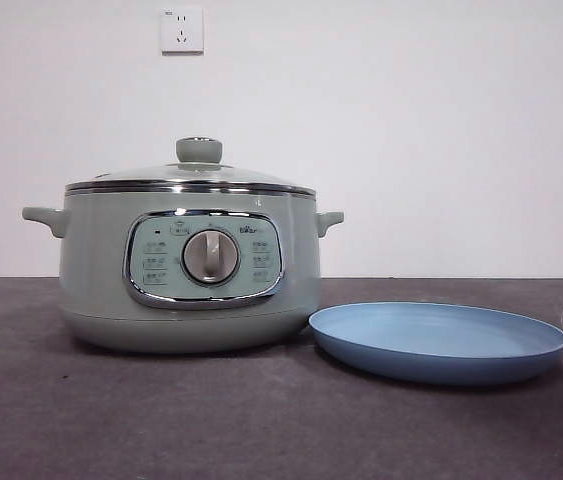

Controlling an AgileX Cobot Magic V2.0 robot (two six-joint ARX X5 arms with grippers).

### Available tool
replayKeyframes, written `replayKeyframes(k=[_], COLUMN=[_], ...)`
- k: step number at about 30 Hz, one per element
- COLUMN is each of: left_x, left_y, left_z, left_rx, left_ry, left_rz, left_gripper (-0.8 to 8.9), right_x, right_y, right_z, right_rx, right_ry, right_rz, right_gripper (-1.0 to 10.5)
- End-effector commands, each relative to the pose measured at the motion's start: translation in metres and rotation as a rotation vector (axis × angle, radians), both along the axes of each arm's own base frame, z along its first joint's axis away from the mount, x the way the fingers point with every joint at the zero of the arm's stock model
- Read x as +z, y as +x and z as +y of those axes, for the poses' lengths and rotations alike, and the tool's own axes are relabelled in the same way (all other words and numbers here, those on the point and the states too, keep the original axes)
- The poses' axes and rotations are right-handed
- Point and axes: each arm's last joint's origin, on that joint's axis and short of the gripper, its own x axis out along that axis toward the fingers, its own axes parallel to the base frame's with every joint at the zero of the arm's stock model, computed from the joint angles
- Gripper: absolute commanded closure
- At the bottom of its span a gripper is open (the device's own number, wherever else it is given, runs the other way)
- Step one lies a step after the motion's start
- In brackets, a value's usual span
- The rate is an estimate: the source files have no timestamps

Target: Take the corn out from the steamer,put the corn on the plate,close the lid

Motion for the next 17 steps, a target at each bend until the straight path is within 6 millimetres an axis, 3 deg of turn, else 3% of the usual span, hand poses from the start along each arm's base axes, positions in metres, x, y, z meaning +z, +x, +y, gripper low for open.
replayKeyframes(k=[1, 7, 17], left_x=[0.003, 0.026, 0.083], left_y=[0.001, -0.005, -0.019], left_z=[0.000, 0.000, -0.004], left_rx=[0.014, 0.019, -0.067], left_ry=[-0.089, -0.195, -0.223], left_rz=[-0.046, -0.075, -0.091], left_gripper=[8.20, 8.21, 8.20], right_x=[-0.002, 0.013, 0.080], right_y=[0.000, 0.000, -0.004], right_z=[0.000, 0.002, 0.005], right_rx=[-0.013, 0.021, 0.131], right_ry=[0.082, 0.202, 0.195], right_rz=[0.006, -0.060, -0.143], right_gripper=[9.6, 9.6, 9.6])
